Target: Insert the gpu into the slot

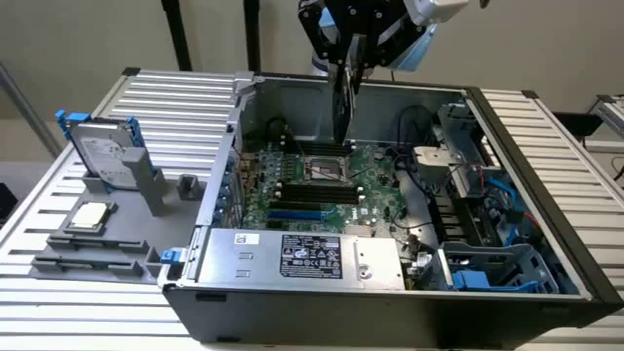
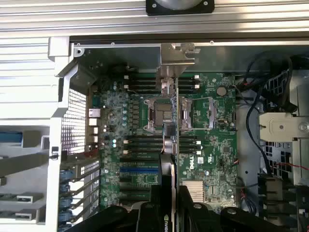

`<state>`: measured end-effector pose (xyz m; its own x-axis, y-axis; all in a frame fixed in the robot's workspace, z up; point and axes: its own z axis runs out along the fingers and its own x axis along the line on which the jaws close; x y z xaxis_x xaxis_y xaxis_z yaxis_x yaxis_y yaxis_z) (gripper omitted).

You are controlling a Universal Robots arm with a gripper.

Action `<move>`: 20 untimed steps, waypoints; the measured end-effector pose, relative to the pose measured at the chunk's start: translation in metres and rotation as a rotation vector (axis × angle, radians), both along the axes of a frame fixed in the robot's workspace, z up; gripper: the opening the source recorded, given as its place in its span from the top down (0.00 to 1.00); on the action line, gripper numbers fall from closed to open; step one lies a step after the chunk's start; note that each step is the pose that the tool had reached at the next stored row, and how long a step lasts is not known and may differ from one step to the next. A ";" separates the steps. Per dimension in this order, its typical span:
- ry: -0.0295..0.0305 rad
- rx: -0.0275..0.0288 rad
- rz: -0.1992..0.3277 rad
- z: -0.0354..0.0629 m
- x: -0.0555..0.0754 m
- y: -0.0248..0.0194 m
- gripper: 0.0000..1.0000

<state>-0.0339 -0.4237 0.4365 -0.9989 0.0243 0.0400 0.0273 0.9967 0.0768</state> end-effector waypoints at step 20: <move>0.0000 0.0001 0.088 -0.0004 0.000 0.0002 0.74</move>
